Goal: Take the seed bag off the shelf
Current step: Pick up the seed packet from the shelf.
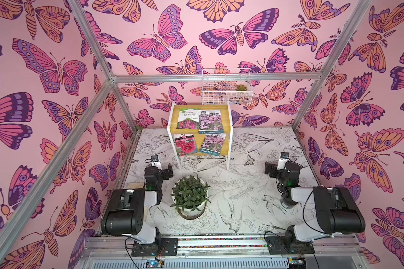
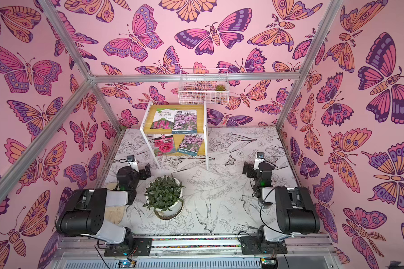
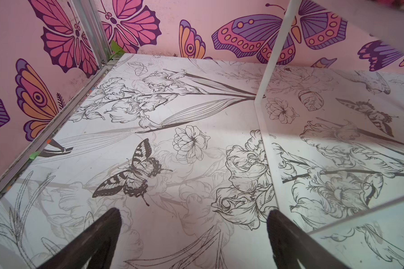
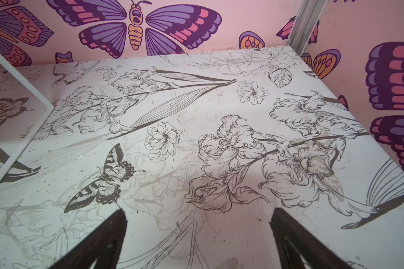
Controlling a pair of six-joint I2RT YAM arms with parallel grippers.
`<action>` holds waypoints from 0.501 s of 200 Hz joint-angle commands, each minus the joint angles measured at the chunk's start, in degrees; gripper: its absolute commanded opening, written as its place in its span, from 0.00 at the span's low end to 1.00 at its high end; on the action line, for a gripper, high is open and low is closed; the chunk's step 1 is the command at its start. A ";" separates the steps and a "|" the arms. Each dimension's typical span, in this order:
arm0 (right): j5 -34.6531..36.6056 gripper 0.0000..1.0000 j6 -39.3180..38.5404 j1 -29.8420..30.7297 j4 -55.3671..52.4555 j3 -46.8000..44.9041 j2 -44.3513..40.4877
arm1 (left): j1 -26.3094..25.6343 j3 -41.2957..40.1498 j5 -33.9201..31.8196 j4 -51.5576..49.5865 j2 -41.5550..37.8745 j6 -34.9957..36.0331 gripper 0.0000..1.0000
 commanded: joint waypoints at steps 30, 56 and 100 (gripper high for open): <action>-0.16 0.99 -0.09 0.34 0.33 0.55 -0.31 | -0.17 -0.02 -0.94 1.08 0.28 0.66 1.00; -0.17 0.99 -0.09 0.37 0.29 0.55 -0.30 | -0.22 -0.03 -0.92 0.96 0.22 0.62 1.00; -0.16 0.99 -0.09 0.32 0.28 0.55 -0.37 | -0.21 0.04 -1.01 0.95 0.21 0.68 1.00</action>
